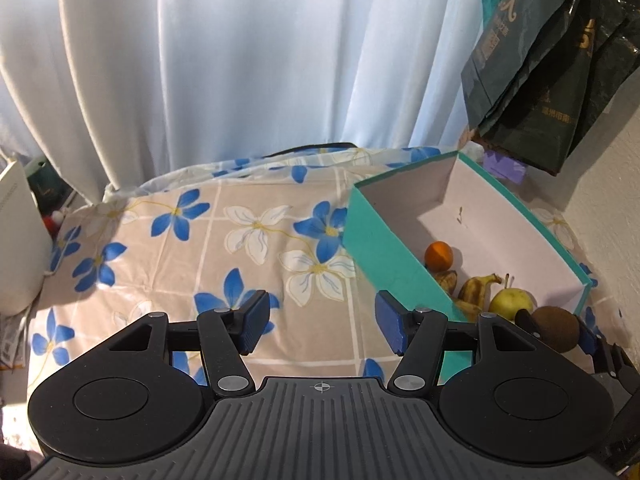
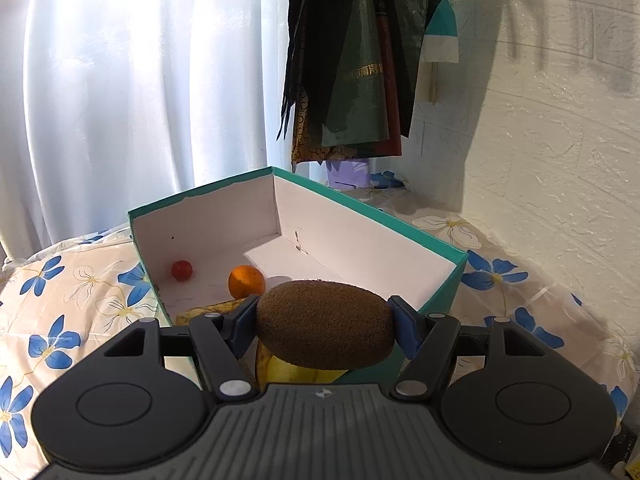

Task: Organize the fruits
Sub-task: 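Lower the kiwi into the teal box and open the right gripper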

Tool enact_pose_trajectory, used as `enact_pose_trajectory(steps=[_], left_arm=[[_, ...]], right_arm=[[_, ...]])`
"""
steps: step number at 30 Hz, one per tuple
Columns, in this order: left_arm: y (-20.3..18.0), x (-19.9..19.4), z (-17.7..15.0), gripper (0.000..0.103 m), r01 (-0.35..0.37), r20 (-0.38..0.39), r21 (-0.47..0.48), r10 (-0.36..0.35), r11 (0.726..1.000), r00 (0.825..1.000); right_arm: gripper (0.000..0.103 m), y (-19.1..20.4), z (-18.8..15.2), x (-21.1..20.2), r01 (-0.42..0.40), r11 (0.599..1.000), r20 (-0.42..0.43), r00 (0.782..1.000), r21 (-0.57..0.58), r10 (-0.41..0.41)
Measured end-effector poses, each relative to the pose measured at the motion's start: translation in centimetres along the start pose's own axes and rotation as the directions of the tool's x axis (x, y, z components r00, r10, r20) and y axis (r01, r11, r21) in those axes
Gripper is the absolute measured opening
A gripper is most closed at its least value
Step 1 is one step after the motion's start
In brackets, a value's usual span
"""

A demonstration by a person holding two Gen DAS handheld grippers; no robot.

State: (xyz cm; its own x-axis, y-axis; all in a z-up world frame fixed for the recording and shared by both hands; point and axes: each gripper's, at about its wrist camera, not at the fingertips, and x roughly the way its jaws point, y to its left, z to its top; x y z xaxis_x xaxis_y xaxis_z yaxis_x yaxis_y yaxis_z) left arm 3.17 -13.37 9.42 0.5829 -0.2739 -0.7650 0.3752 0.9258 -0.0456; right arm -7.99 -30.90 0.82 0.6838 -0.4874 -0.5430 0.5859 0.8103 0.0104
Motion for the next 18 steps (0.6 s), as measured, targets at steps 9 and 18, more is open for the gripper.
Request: enact_pose_trajectory(steps=[9, 18], left_arm=[[1.0, -0.5, -0.4, 0.064, -0.014, -0.006, -0.015, 0.014, 1.0, 1.0], [1.6, -0.3, -0.6, 0.063, -0.025, -0.02, -0.024, 0.024, 0.999, 1.0]], right_arm=[[0.068, 0.9, -0.2, 0.6, -0.012, 1.0, -0.01, 1.0, -0.014, 0.012], [0.068, 1.2, -0.6, 1.2, -0.013, 1.0, -0.026, 1.0, -0.023, 0.012]])
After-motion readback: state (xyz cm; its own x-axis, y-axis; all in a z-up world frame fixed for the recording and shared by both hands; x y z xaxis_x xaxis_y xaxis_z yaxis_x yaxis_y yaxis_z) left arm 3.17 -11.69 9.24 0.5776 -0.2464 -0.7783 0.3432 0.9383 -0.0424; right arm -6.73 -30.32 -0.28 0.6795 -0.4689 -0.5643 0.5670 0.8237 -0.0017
